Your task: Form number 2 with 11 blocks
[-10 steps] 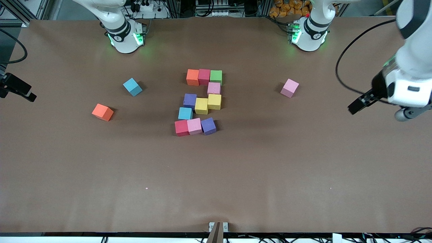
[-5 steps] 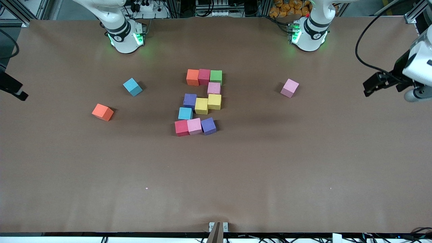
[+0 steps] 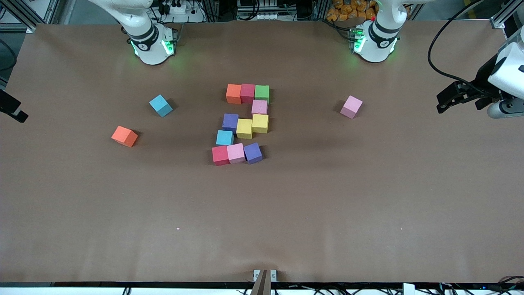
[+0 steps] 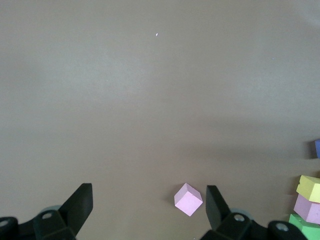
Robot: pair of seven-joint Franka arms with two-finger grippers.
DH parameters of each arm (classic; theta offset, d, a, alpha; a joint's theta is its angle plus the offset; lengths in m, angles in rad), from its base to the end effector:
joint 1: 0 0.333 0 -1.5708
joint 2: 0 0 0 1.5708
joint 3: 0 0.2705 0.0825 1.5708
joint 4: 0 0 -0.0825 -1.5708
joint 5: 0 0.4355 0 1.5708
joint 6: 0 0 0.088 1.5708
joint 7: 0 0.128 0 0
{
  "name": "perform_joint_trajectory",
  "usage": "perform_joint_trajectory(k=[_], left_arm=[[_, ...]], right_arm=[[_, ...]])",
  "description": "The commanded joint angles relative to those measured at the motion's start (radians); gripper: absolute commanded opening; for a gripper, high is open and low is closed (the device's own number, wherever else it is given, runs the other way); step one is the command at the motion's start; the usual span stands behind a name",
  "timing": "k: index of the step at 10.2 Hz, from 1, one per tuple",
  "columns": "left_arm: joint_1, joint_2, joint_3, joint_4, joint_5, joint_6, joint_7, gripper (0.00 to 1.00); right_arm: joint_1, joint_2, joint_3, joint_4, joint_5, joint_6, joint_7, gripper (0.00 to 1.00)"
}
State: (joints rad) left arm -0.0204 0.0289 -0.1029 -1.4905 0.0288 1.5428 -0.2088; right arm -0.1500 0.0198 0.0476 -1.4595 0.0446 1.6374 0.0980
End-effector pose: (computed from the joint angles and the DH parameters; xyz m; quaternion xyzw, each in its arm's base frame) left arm 0.6078 -0.0708 0.5800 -0.9989 -0.0433 -0.0137 0.0108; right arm 0.6183 -0.0583 0.6114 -0.9916 0.0995 -0.0790 0.0226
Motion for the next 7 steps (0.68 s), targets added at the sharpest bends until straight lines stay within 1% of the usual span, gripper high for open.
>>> perform_joint_trajectory(k=[1, 3, 7], left_arm=[[0.007, -0.012, 0.000, 0.006, -0.035, -0.009, 0.028, 1.00], [0.008, 0.000, -0.007, 0.007, -0.036, -0.007, 0.028, 1.00], [0.002, 0.002, -0.009, 0.006, -0.059, -0.007, 0.023, 1.00]], right_arm=[[0.027, 0.012, 0.015, 0.010, 0.012, -0.010, 0.003, 1.00], [0.050, 0.014, 0.014, 0.008, 0.012, -0.016, 0.005, 1.00], [0.035, 0.020, 0.011, 0.007, 0.012, -0.060, 0.005, 1.00]])
